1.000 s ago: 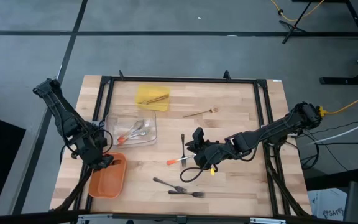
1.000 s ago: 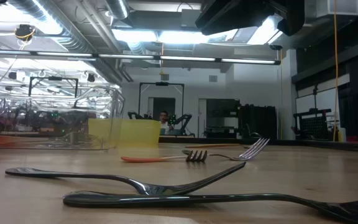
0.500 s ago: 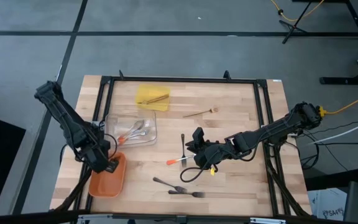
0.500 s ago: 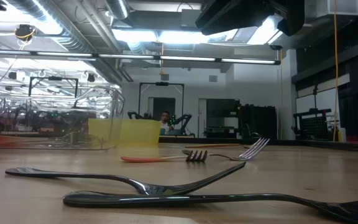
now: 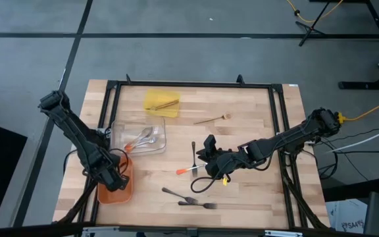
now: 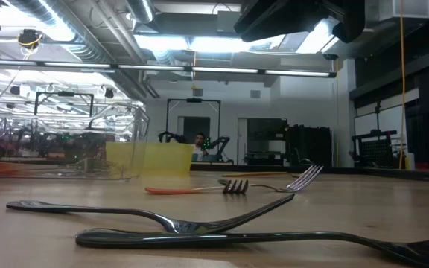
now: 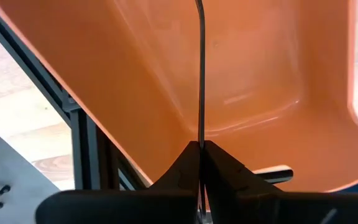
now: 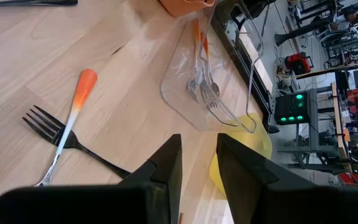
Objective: Sort silverware by color (type)
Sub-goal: Put the black fork into the orange bin
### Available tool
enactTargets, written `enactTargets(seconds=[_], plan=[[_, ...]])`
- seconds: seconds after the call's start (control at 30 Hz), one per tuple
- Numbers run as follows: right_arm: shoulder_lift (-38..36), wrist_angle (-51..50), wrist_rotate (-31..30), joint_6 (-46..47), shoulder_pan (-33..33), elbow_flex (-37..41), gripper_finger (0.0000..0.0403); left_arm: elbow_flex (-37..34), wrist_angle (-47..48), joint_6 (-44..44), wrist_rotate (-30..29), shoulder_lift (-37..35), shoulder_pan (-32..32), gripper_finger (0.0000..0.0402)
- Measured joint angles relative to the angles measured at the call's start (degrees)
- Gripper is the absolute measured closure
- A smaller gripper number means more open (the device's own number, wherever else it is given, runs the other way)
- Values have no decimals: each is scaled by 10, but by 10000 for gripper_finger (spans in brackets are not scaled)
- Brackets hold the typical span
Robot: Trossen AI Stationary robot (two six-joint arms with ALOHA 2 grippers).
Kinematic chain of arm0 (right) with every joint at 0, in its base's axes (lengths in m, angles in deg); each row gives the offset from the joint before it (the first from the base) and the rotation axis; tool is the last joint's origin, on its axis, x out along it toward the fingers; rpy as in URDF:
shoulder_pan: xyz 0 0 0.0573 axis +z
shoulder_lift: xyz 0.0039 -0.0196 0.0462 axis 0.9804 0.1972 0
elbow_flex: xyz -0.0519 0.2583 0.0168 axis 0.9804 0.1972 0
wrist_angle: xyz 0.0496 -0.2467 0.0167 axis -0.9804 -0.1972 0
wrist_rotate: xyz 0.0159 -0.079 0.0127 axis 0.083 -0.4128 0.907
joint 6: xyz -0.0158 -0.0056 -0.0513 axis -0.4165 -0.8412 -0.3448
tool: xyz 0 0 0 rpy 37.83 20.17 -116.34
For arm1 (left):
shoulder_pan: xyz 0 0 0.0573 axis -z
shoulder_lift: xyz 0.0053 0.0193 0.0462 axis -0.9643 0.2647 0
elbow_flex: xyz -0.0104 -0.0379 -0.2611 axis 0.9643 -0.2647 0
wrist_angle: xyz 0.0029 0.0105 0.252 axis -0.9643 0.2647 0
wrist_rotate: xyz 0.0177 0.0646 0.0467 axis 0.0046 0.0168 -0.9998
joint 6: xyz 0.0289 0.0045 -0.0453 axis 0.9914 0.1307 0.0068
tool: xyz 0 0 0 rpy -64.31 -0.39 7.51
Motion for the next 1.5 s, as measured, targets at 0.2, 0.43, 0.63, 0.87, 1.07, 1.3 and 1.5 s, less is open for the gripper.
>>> enactTargets(seconds=[0.2,0.43,0.63,0.87,1.07,1.3,1.5], plan=[[0,0,0,0,0,0,306,0,-22,0,0,29,0,395],[0,0,0,0,0,0,306,0,-35,0,22,63,2,395],[0,0,0,0,0,0,306,0,-51,0,25,88,17,395],[0,0,0,0,0,0,306,-1,-73,0,26,115,37,394],[0,0,0,0,0,0,306,-1,-87,0,19,129,50,394],[0,0,0,0,0,0,306,-1,-97,0,21,136,59,394],[0,0,0,0,0,0,306,-1,-108,-1,23,136,59,371]])
